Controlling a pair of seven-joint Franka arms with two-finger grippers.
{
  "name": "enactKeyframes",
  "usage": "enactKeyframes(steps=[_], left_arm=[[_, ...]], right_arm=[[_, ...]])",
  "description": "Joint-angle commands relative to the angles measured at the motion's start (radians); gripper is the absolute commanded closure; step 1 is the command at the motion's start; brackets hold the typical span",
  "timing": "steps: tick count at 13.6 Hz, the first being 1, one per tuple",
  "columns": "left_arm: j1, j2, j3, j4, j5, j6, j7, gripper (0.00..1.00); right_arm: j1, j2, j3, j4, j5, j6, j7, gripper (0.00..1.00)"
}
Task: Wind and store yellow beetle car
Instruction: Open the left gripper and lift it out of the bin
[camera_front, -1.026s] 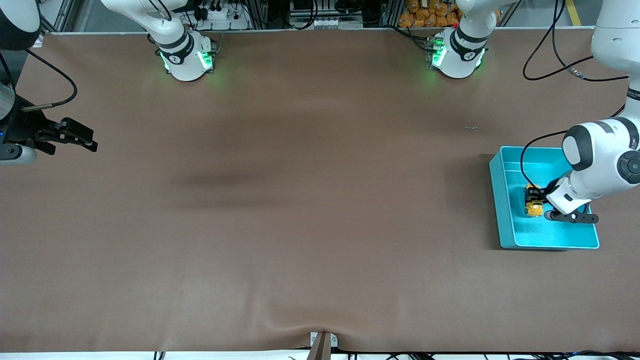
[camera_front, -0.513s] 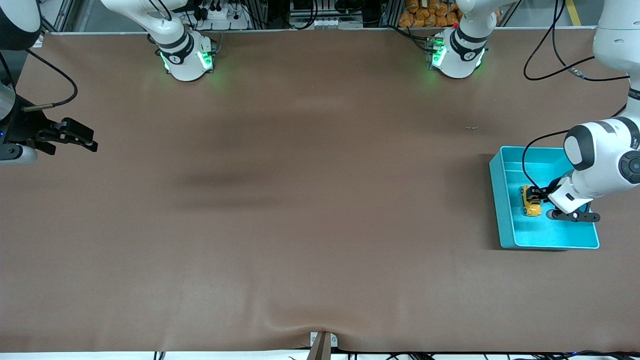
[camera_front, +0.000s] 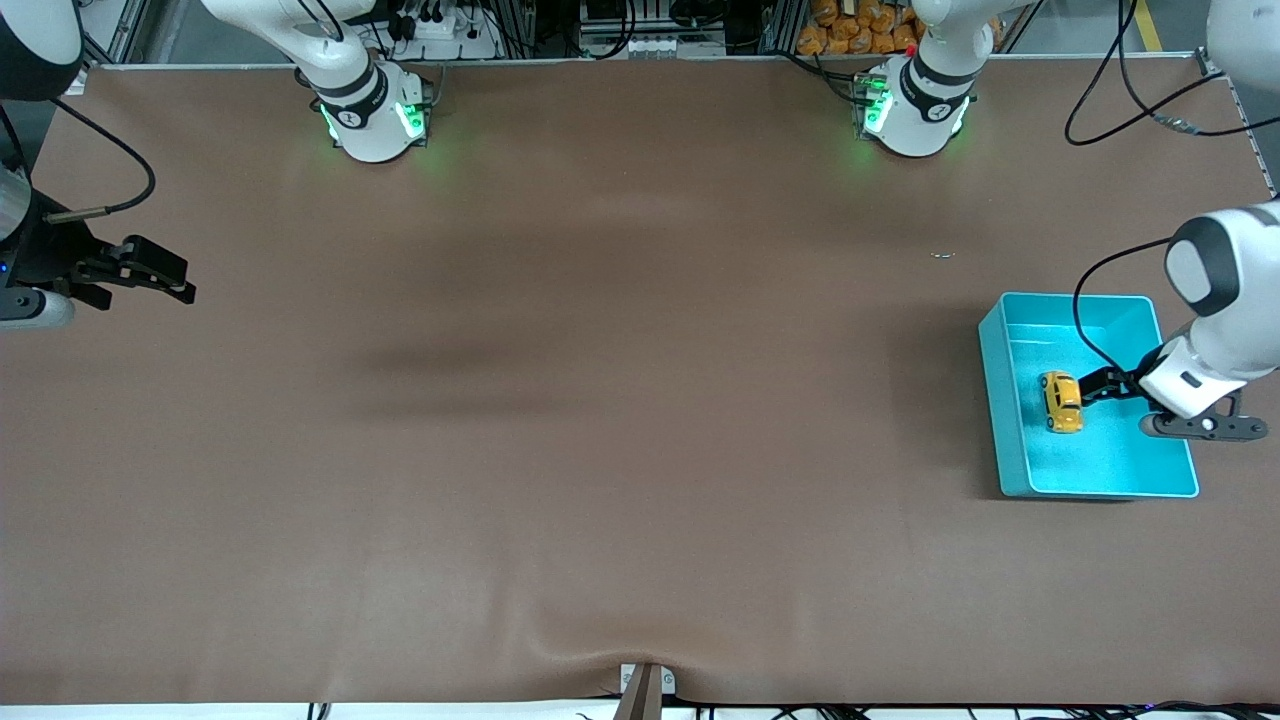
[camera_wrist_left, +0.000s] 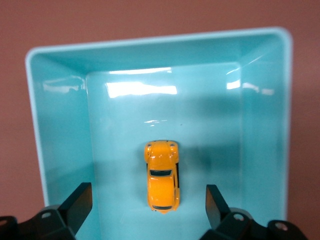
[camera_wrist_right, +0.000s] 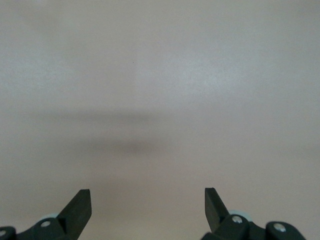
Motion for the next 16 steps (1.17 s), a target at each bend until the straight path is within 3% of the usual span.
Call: enactKeyframes(steps=[1, 4, 7, 8, 12, 16], left_arm=[[0.005, -0.075, -0.072, 0.012, 0.016, -0.086, -0.036, 0.00], [0.005, -0.098, -0.141, 0.125, -0.039, -0.264, -0.039, 0.00], [-0.021, -0.124, -0.167, 0.222, -0.059, -0.416, -0.111, 0.00], [-0.065, -0.152, -0.152, 0.230, -0.062, -0.455, -0.125, 0.00], [-0.299, -0.231, 0.028, 0.233, -0.082, -0.502, -0.168, 0.00], [-0.386, -0.326, 0.069, 0.233, -0.091, -0.622, -0.219, 0.00]], right_arm=[[-0.005, -0.003, 0.009, 0.006, -0.015, -0.004, 0.016, 0.00], [-0.005, -0.003, 0.009, 0.006, -0.015, -0.004, 0.016, 0.00], [-0.005, -0.003, 0.009, 0.006, -0.014, -0.004, 0.016, 0.00], [-0.005, -0.003, 0.009, 0.006, -0.015, -0.002, 0.016, 0.00], [-0.005, -0.003, 0.009, 0.006, -0.015, -0.002, 0.016, 0.00], [-0.005, -0.002, 0.009, 0.006, -0.015, -0.002, 0.016, 0.00]])
